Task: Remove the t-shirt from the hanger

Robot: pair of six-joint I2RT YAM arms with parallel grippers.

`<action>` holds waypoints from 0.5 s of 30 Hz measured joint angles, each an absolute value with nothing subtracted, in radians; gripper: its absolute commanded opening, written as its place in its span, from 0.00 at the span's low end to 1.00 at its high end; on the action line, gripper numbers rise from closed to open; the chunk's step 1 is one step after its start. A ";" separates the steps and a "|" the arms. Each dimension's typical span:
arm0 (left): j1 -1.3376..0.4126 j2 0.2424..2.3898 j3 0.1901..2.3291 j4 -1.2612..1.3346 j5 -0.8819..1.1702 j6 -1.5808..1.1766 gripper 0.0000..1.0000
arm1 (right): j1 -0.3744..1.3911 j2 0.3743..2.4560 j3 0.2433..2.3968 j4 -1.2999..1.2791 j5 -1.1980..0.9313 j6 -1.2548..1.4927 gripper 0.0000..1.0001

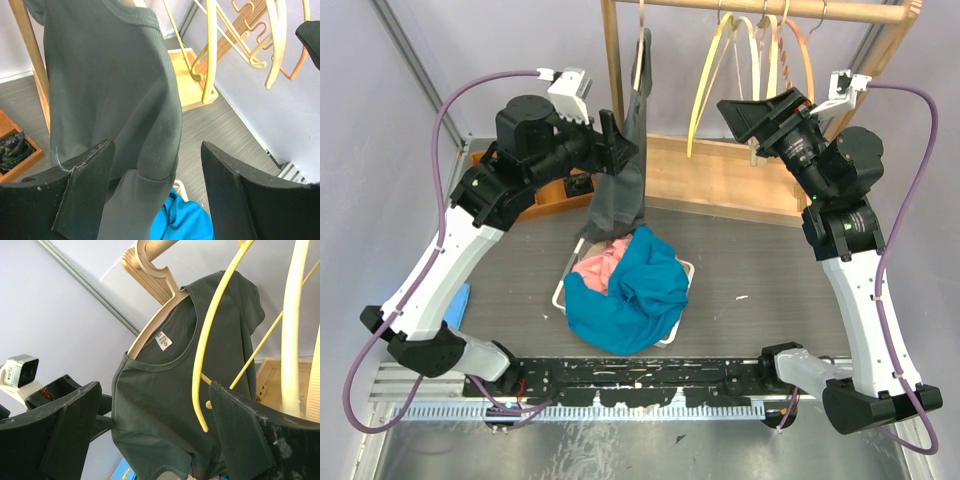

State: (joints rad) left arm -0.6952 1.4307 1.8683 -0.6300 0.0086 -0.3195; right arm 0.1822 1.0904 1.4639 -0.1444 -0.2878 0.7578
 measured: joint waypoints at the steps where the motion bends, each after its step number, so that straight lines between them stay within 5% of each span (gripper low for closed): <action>1: -0.695 1.439 1.882 -0.630 0.008 -0.315 0.72 | 0.182 1.090 1.464 -0.144 -0.286 0.758 0.94; 15: -0.696 1.470 1.925 -0.635 0.006 -0.291 0.26 | 0.182 1.091 1.464 -0.144 -0.285 0.758 0.94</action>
State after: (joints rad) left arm -0.6956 1.4704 1.9247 -0.6346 0.0063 -0.2909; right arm 0.1822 1.0908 1.4639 -0.1440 -0.2852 0.7578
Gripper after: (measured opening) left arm 0.367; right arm 0.943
